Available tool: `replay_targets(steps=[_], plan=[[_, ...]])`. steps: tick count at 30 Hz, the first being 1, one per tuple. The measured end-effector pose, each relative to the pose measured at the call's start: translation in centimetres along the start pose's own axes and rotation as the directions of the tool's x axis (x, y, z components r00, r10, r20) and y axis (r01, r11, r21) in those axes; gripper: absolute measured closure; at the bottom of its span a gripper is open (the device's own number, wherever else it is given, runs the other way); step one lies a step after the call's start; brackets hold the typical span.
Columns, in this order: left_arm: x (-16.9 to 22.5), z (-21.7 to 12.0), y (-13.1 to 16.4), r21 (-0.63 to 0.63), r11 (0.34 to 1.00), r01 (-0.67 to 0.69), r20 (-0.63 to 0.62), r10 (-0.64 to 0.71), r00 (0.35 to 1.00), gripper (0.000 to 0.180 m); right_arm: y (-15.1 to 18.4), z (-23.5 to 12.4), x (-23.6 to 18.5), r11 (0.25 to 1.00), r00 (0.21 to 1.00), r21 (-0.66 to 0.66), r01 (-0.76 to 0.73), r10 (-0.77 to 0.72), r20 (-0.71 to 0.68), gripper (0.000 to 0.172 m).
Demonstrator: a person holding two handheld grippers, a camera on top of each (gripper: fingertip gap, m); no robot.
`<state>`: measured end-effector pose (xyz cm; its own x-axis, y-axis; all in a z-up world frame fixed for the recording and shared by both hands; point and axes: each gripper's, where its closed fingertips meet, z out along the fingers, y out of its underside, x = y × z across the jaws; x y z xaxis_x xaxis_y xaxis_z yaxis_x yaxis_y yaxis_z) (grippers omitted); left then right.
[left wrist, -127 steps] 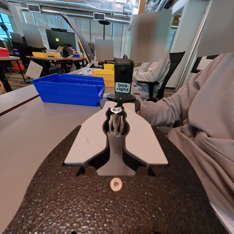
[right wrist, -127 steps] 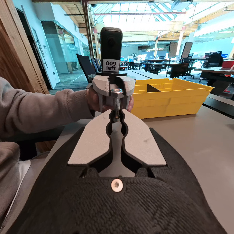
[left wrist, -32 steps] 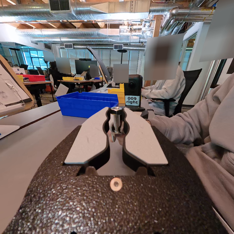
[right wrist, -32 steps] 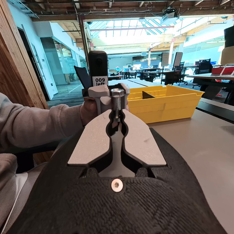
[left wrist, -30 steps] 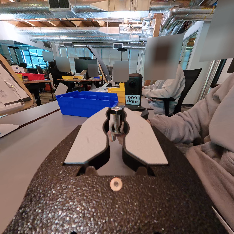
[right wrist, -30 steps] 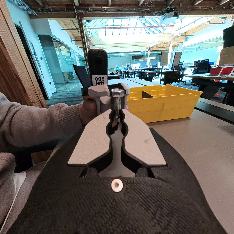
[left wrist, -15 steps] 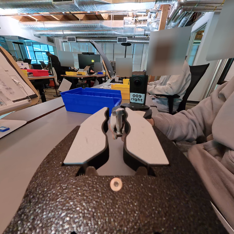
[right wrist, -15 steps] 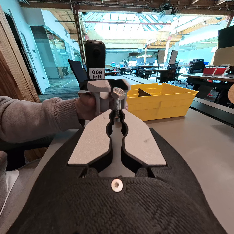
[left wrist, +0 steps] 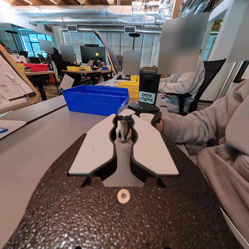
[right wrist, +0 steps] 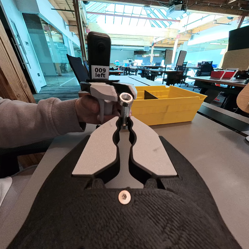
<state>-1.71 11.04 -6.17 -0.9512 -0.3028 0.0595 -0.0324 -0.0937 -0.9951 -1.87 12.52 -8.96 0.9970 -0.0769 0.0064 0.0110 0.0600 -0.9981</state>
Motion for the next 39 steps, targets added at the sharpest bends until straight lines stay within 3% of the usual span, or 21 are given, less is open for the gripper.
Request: replay_targets(steps=[1,9,19,39], plan=[[0.1,0.0,-0.2,0.020,1.000,0.000,-0.008,0.000,1.000,0.164,-0.2,0.0,-0.1,1.000,1.000,0.011,-0.010,0.010,0.008,0.163],[0.8,-0.1,-1.1,0.248,0.968,-0.039,-0.014,0.044,0.999,0.164,-1.2,-0.1,-1.0,0.989,0.989,0.078,-0.125,0.118,0.094,0.163],[0.8,0.1,-1.5,0.369,0.929,0.026,-0.026,-0.018,1.000,0.164,-1.5,-0.2,-0.9,0.987,0.989,0.098,-0.128,0.119,0.091,0.162],[0.4,-0.2,-0.7,0.302,0.953,-0.003,0.008,0.001,1.000,0.164,-0.4,0.0,-0.5,0.999,0.999,0.028,-0.035,0.034,0.038,0.163]])
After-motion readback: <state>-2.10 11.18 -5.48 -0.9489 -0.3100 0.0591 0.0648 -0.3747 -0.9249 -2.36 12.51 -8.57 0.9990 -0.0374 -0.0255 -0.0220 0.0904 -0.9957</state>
